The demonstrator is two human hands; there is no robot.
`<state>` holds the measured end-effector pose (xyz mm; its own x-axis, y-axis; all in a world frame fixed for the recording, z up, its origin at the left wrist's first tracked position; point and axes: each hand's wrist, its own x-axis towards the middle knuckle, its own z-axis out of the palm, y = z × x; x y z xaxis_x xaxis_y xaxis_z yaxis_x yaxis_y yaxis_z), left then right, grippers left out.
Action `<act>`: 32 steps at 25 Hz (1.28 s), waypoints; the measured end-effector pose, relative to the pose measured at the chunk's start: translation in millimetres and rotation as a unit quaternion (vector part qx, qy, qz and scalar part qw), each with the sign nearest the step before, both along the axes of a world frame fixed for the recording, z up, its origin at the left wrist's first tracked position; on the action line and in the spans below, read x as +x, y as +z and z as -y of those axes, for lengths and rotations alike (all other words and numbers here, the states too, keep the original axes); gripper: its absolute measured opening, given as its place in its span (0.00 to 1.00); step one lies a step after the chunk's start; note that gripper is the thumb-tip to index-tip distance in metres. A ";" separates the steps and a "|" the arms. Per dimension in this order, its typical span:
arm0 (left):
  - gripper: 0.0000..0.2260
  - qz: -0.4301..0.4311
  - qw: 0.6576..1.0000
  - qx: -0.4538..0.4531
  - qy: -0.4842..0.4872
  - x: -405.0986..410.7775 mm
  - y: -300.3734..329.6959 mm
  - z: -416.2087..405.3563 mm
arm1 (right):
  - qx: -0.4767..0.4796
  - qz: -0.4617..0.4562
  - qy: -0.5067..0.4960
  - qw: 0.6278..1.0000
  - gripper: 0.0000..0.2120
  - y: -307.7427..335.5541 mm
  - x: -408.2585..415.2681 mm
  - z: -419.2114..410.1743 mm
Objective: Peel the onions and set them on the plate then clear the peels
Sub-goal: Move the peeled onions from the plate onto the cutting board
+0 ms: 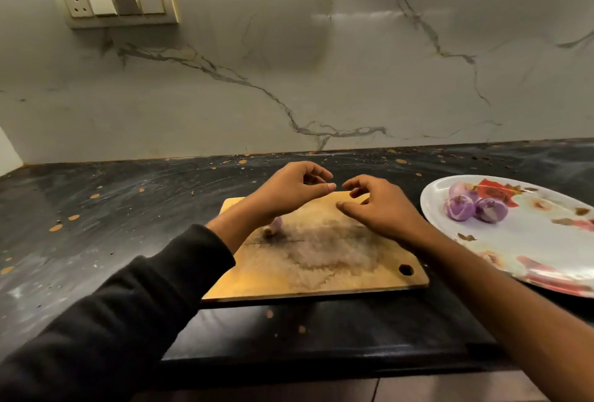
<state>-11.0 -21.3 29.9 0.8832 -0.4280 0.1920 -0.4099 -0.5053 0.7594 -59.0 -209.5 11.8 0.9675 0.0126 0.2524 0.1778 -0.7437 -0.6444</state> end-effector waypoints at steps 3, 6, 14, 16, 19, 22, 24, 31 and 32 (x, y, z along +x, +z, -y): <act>0.14 0.015 0.996 0.034 -0.079 0.0 7.3 54.5 | -0.022 0.018 -0.048 0.998 0.21 1.9 -5.7 43.9; 0.15 0.020 0.990 0.053 -0.128 -0.2 8.5 107.1 | -0.029 0.021 -0.098 0.995 0.20 -2.8 -12.3 83.1; 0.25 0.109 0.961 0.203 -0.150 14.0 -11.2 210.1 | -0.160 0.005 -0.221 0.962 0.28 -14.8 -14.3 156.8; 0.28 0.119 0.952 0.245 -0.138 19.1 -19.1 222.5 | -0.182 -0.020 -0.222 0.958 0.30 -21.1 -11.7 168.0; 0.27 0.116 0.947 0.273 -0.122 21.4 -30.8 233.7 | -0.208 -0.012 -0.221 0.953 0.28 -29.1 -12.1 176.8; 0.24 0.113 0.953 0.260 -0.105 19.3 -41.4 236.5 | -0.236 0.028 -0.212 0.948 0.23 -34.1 -13.1 179.4; 0.23 0.104 0.966 0.217 -0.093 18.6 -46.6 235.9 | -0.222 0.053 -0.214 0.950 0.20 -36.8 -12.8 179.4; 0.22 0.076 0.982 0.145 -0.091 15.7 -41.4 216.8 | -0.135 0.071 -0.178 0.972 0.23 -34.4 -15.7 170.0; 0.23 0.073 0.983 0.139 -0.091 14.6 -37.0 209.9 | -0.113 0.075 -0.165 0.977 0.24 -30.6 -16.7 165.8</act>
